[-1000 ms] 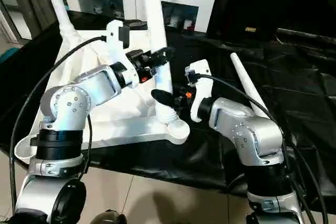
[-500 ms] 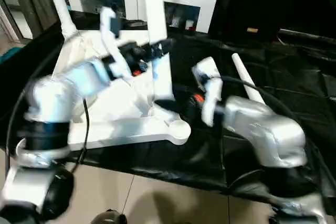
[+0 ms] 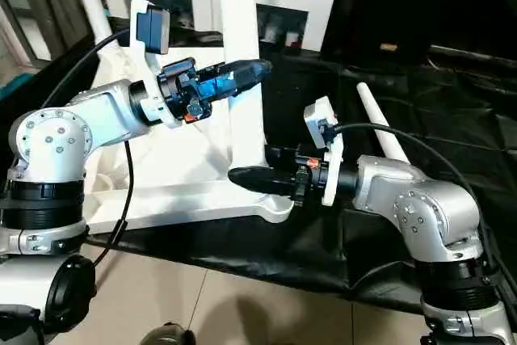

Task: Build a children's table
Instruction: Pick table leg

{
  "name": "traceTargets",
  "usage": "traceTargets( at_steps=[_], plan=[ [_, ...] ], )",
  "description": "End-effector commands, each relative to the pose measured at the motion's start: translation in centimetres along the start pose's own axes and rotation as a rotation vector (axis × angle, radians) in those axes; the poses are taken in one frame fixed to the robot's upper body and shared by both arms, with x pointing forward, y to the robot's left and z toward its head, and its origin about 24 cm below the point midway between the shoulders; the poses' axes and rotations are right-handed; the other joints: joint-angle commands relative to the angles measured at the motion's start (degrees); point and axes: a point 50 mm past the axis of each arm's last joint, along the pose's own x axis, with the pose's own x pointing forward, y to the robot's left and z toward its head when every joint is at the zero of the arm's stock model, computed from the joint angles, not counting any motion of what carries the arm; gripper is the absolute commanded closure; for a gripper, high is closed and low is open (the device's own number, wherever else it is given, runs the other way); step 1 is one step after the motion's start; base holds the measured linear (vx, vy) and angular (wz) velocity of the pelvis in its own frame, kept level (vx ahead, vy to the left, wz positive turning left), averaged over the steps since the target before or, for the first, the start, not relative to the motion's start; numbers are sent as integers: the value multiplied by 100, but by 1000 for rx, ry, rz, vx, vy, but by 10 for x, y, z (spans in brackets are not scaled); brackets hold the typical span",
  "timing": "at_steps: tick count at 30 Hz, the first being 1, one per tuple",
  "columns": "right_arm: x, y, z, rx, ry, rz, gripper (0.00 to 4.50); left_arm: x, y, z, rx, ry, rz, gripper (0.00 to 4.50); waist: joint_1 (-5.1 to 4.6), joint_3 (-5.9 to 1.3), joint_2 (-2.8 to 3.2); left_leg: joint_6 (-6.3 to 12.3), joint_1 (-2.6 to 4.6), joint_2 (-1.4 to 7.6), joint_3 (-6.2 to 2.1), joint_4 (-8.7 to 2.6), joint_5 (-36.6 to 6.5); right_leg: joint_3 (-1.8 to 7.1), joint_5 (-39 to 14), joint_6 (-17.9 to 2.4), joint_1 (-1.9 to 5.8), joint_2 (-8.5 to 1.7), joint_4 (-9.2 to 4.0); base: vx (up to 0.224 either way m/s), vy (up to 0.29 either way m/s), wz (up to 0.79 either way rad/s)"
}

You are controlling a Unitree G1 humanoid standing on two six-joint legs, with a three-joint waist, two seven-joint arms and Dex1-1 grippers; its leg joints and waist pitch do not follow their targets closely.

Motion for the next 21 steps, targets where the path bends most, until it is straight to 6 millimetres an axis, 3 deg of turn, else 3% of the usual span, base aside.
traceTargets(
  at_steps=[1, 8, 10, 12, 13, 14, 15, 16, 17, 18, 21],
  plan=[
    [-4, -5, -1, 17, 5, -39, 185, 12, -14, -2, -19, 19, -143, 261, -3, -427, 4, -292, 175, 376, -233, -428, -1355, 293, -1941, -818, 242, -493, -482, 0, 0, 0],
    [-2, -5, -2, 17, 0, -44, 188, 12, -13, -2, -12, 14, -134, 261, -5, -438, 10, -288, 172, 376, -231, -422, -1289, 293, -1795, -848, 244, -486, -465, 0, 0, 0],
    [-2, -5, -3, 15, -5, -57, 188, 14, -5, -1, 2, -5, -36, 261, -3, -442, 33, -286, 171, 375, -232, -422, -1276, 293, -1713, -880, 246, -483, -456, 0, 0, 0],
    [-1, -7, -3, 7, -6, -79, 188, 17, 8, 3, 22, -42, 103, 191, 4, -440, 40, -291, 189, 378, -224, -413, -1333, 293, -1692, -899, 230, -478, -480, 0, 0, 0],
    [-1, -7, -3, 6, -7, -81, 188, 17, 9, 4, 26, -45, 114, 191, 10, -441, 24, -292, 194, 372, -223, -412, -1364, 291, -1738, -893, 242, -485, -488, 0, 0, 0],
    [-1, -7, -3, 3, -8, -88, 188, 18, 11, 4, 35, -52, 140, 191, 25, -442, 54, -311, 186, 379, -237, -417, -1357, 292, -1739, -886, 247, -493, -481, 0, 0, 0],
    [-1, -7, -3, 3, -8, -88, 188, 18, 11, 4, 35, -52, 140, 188, 13, -446, 28, -330, 170, 375, -242, -426, -1358, 285, -1728, -852, 267, -483, -481, 0, 0, 0],
    [0, -9, -3, -1, -10, -102, 188, 19, 15, 6, 56, -61, 203, 177, 4, -444, 21, -322, 157, 379, -254, -433, -1361, 287, -1712, -808, 276, -486, -476, 0, 0, 0],
    [2, -11, -3, -12, -11, -132, 188, 20, 21, 5, 88, -46, 300, 161, 6, -448, 54, -335, 166, 381, -257, -430, -1376, 289, -1705, -790, 266, -483, -470, 0, 0, 0],
    [4, -14, -3, -23, -8, -163, 188, 22, 25, 3, 105, -34, 365, 152, -18, -439, 25, -346, 161, 374, -256, -431, -1400, 285, -1773, -737, 266, -484, -488, 0, 0, 0],
    [6, -17, -3, -37, -2, -202, 188, 22, 28, 2, 110, -42, 420, 148, -22, -446, 30, -281, 151, 354, -243, -412, -1288, 284, -1828, -689, 273, -484, -507, 0, 0, 0]
  ],
)
